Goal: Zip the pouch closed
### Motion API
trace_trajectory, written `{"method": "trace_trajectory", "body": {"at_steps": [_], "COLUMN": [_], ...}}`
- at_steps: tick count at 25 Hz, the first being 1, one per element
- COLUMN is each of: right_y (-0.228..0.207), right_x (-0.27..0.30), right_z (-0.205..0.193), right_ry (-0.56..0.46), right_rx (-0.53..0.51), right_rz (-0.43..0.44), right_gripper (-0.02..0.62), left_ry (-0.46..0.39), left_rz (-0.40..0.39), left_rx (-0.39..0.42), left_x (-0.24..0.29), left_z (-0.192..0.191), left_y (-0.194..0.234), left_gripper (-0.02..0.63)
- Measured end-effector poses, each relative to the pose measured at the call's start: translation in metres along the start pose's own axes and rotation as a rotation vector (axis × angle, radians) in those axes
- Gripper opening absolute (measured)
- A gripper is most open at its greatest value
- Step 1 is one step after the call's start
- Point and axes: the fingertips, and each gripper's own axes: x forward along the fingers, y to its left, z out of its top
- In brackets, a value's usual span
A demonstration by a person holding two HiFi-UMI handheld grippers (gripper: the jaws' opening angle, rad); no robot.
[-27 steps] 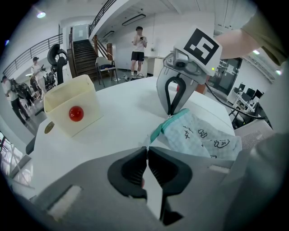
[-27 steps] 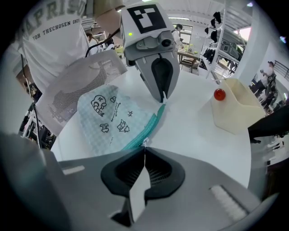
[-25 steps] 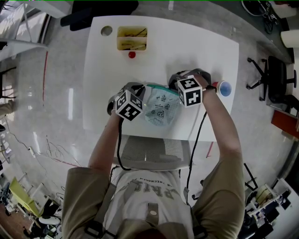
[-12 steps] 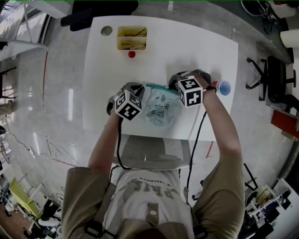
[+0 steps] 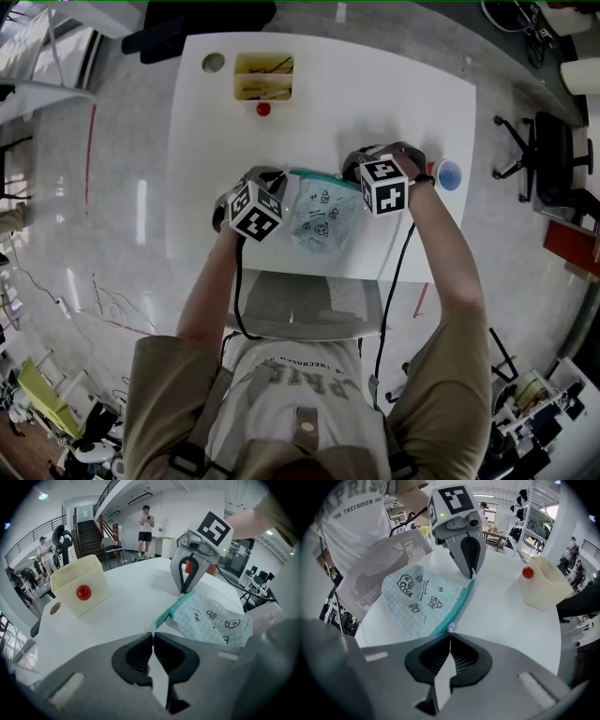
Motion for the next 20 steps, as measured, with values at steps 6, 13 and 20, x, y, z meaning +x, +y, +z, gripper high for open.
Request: {"method": "trace_trajectory", "body": {"at_steps": [6, 13, 20], "right_y": [0.004, 0.01, 0.013], "right_x": [-0.003, -0.003, -0.005], "right_z": [-0.005, -0.018, -0.023], "right_ry": [0.01, 0.047, 0.033], "right_rx": [0.006, 0.012, 0.052], "right_rz": [-0.001, 0.007, -0.008], "right_gripper": [0.005, 0.005, 0.005], "left_ry": [0.001, 0.016, 0.02], "left_rz": [0.006, 0.024, 0.03], "left_rx": [-0.008, -0.009, -0.015], "left_x": [-0.002, -0.003, -0.004], "left_z": [-0.001, -0.008, -0.013], "left_y": [0.001, 0.006, 0.009], "left_gripper": [0.022, 0.023, 0.023]}}
